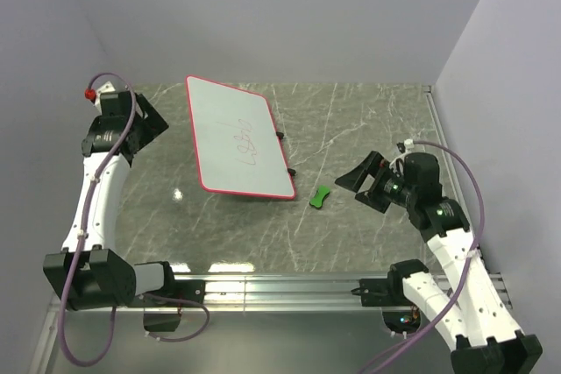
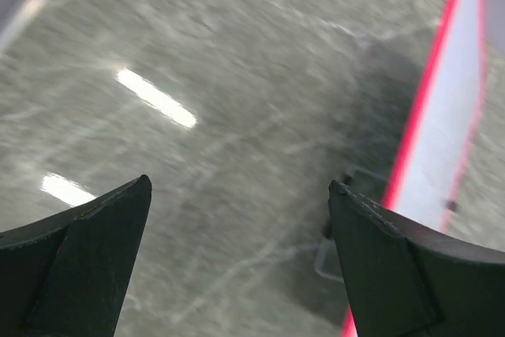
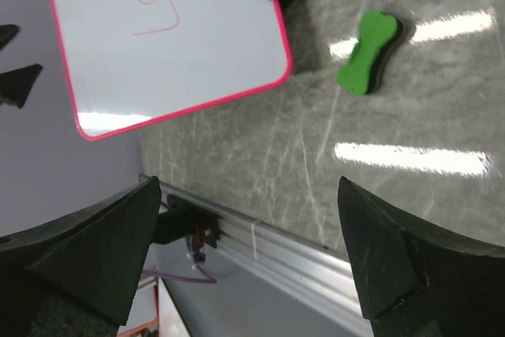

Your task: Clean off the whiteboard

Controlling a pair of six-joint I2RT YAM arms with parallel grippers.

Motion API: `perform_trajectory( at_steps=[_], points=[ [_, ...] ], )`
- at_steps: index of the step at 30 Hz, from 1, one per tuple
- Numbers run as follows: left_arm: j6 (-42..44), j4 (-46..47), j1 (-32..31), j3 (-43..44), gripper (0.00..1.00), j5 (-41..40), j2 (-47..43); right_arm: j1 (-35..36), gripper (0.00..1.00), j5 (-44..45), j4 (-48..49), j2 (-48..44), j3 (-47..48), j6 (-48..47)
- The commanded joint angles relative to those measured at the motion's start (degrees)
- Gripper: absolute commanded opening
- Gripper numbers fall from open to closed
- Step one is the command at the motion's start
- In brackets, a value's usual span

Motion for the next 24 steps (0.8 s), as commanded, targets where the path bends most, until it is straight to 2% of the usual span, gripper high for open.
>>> perform_trajectory(
  at_steps=[1,6,11,12,15,20,24],
  points=[
    [-4.1,-7.9,0.8,3.8,0.99,10.4,2.8,-1.2,1.00,0.6,-7.9,3.9,7.9,-1.4],
    [-9.5,1.1,1.1,-3.3,1.00,11.1,-7.2,-1.1,1.00,-1.4,-10.1,7.7,12.4,-5.5],
    [-10.3,0.8,1.1,-5.1,0.99,9.7,-5.8,-0.6,0.98,-1.3,-10.8,13.3,17.9,-6.3],
    [-10.5,1.3,1.0,-5.7,0.99,9.4,-6.4,-0.2,0.94,-0.5,-11.5,16.8,18.9,-6.5],
    [-10.5,3.7,1.0,-7.6,0.99,10.5,-8.1,2.0,0.90,4.8,-14.9,23.9,23.3,-7.4],
    [-9.2,2.8,0.7,-7.7,0.94,12.3,-7.6,5.2,0.87,8.5,-14.1,33.6,23.4,-5.6],
    [-7.4,2.8,0.1,-7.3,0.94,12.1,-8.5,10.0,0.82,13.4,-15.0,40.5,24.7,-2.2]
  ],
)
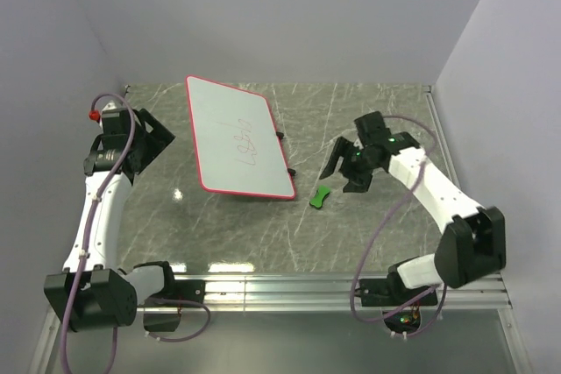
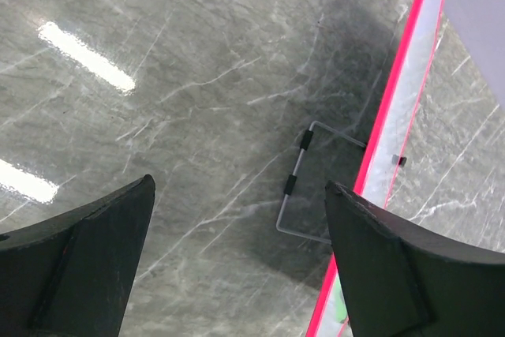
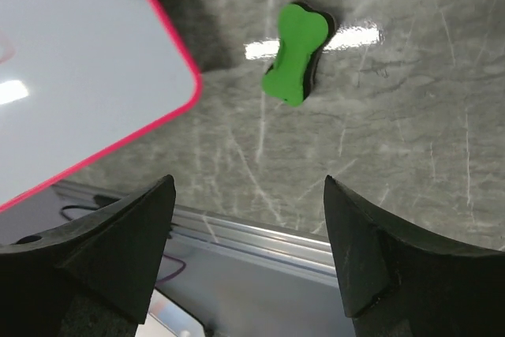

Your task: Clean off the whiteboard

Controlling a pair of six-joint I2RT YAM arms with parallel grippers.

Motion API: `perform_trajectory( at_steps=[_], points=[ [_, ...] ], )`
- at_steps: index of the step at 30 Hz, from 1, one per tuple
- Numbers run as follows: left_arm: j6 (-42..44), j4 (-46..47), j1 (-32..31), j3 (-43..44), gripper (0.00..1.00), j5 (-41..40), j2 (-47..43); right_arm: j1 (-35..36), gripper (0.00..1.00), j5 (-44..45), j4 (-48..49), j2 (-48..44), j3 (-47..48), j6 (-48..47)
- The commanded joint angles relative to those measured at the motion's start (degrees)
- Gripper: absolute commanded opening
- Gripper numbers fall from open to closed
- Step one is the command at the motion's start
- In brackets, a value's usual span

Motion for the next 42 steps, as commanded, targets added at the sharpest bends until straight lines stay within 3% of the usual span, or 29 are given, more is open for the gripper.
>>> perform_trajectory(
  at_steps=[1,8,20,31,42],
  points=[
    [2.4,1.7,-0.7,1.0,0.94,1.0,-2.0,4.8,0.82,5.2,-1.4,4.7,2.6,3.1],
    [5.2,0.8,-0.8,1.2,0.92,0.2,-3.2,6.3,0.75,6.4,-0.3,17.8,5.5,5.2],
    [7.5,1.3,-1.6,-0.7,0.91,0.9,-4.7,7.3,0.58,10.1,-2.0,28.2,11.9,7.0],
    [9.6,3.7,-1.5,-0.2,0.91,1.1,-1.7,8.9,0.57,13.5,-3.0,29.9,11.3,6.9],
    [11.2,3.8,-1.6,1.1,0.91,1.3,0.9,8.8,0.41,13.7,-1.1,32.2,9.3,6.3]
  ],
)
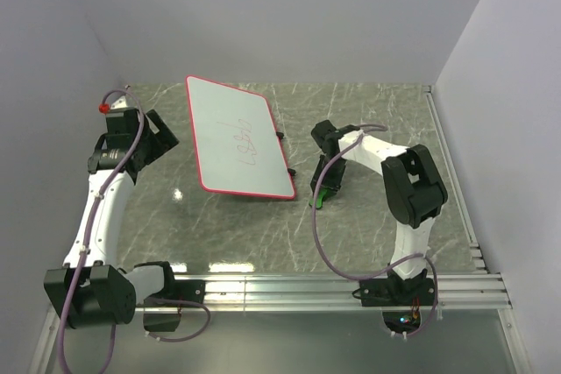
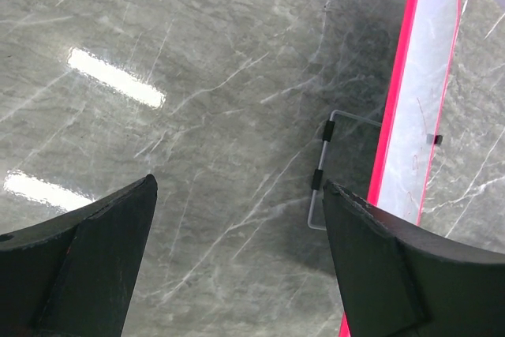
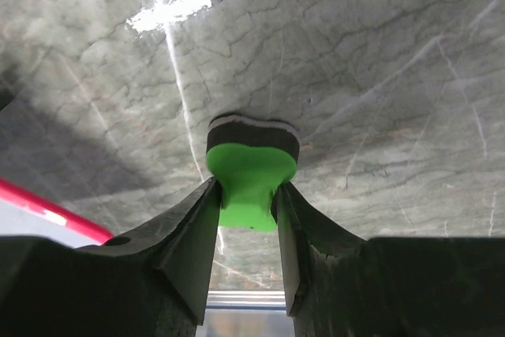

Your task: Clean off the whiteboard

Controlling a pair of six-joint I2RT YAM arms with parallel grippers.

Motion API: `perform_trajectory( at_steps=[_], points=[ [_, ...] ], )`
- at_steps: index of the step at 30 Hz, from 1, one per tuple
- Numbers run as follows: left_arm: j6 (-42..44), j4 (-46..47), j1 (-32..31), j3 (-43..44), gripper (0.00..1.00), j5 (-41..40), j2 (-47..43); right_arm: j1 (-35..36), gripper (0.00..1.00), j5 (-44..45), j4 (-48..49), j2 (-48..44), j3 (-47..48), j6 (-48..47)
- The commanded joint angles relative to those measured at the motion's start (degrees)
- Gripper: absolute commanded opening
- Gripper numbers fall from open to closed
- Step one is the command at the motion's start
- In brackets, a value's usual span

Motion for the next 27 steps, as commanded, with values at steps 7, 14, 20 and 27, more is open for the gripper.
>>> perform_trajectory(
  at_steps=[7,14,20,27],
  points=[
    [2.1,2.3,-0.2,3.2,0.92,1.6,0.9,-0.1,0.36,3.6,-0.2,1.4,-0.5,-1.4],
    [2.6,4.6,-0.1,4.0,0.93,4.8,2.4,-0.1,0.15,5.5,-1.5,-1.4,0.3,-2.7],
    [4.3,8.0,-0.2,4.6,0.95,13.1,5.4,-1.4,0.00,5.5,-2.6,-5.5,0.9,-3.5],
    [5.1,8.9,0.0,14.0,0.97,17.3,10.7,-3.5,0.00,4.3,-3.3,-12.0,1.4,-5.2]
  ],
)
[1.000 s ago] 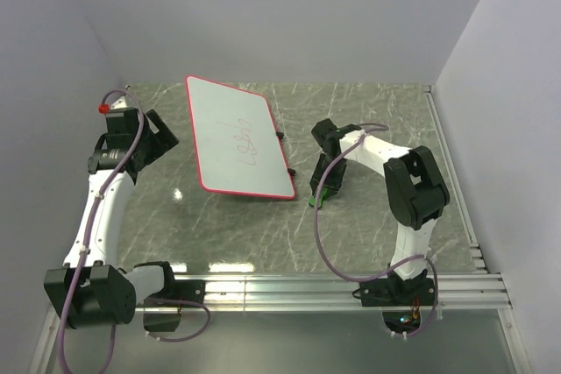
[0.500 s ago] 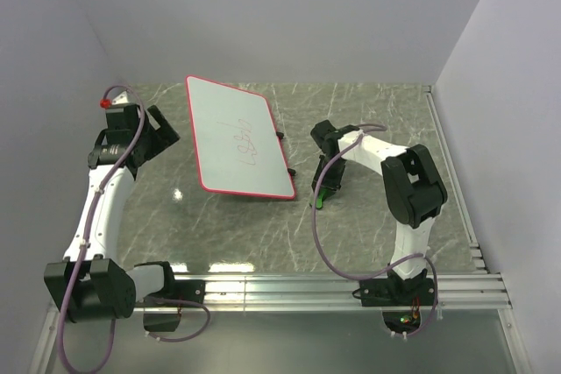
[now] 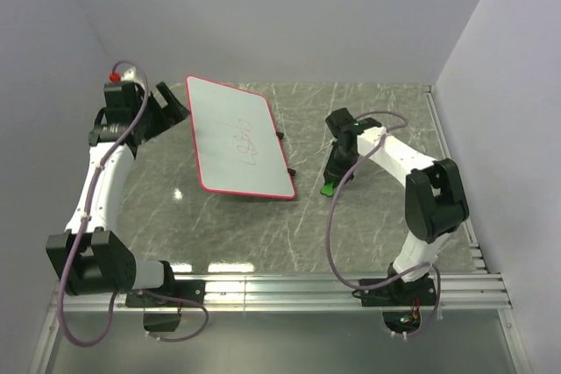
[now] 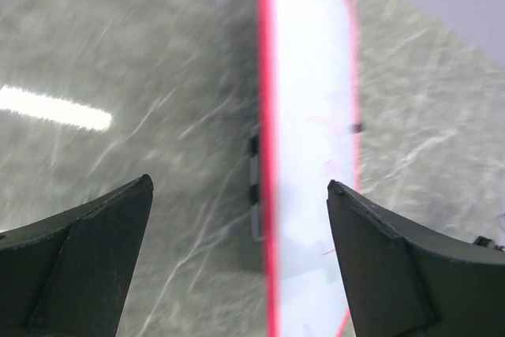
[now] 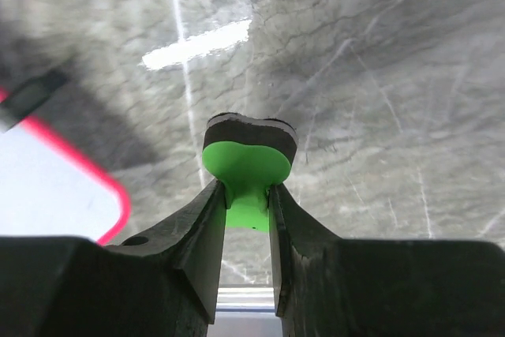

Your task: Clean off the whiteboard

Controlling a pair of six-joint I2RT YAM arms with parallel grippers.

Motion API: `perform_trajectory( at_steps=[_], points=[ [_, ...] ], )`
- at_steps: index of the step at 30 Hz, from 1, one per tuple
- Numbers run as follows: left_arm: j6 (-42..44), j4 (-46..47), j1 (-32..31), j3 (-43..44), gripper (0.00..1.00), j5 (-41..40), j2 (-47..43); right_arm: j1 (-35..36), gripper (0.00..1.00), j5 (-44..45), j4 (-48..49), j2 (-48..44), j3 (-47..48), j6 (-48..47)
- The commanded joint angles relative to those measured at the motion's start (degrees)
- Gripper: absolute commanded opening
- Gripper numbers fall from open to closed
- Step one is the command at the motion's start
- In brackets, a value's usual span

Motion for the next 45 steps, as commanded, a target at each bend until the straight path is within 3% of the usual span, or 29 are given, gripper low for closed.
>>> perform_trajectory(
  at_steps=[1,9,11,13,17,22,25,28,32,38,45],
  points=[
    [1.4,3.6,0.0,8.3,0.96,5.9,3.6,-0.9,0.00,-0.2,-1.1,-5.5,1.3,-1.3],
    [1.0,2.5,-0.2,14.4,0.92,17.6,12.4,-2.5,0.00,-1.4,-2.4,-7.7,3.9,-2.8],
    [1.6,-1.0,-0.6,14.7,0.90,16.3,13.8,-3.3,0.00,-1.9,-2.6,-7.7,4.5,-3.1],
    [2.1,-2.4,-0.6,13.6,0.89,13.3,14.7,-3.9,0.00,-2.1,-2.9,-7.8,5.2,-3.3],
    [2.1,-0.3,-0.8,8.9,0.90,16.5,13.9,-4.8,0.00,-2.1,-3.3,-7.8,5.9,-4.1],
    [1.8,3.1,-1.3,4.6,0.85,26.8,14.9,-5.7,0.00,-2.3,-3.7,-8.0,5.7,-4.9],
    [3.4,2.6,-3.0,4.3,0.72,30.3,17.1,-5.8,0.00,-3.8,-3.2,-7.7,6.6,-5.7],
    [4.9,0.4,-4.5,4.9,0.46,31.0,19.4,-5.8,0.00,-8.8,-1.9,-6.7,9.1,-6.6],
    [5.1,-0.5,-6.8,4.0,0.01,30.0,20.4,-5.7,0.00,-14.5,0.3,-5.0,14.5,-8.2],
    [8.1,-3.2,-9.3,3.2,0.00,28.6,21.6,-5.3,0.00,-23.8,3.0,-0.7,25.9,-10.7],
    [8.4,-5.5,-13.7,5.1,0.00,27.0,24.8,-0.9,0.00,-28.7,3.5,9.2,39.2,-10.4]
  ],
)
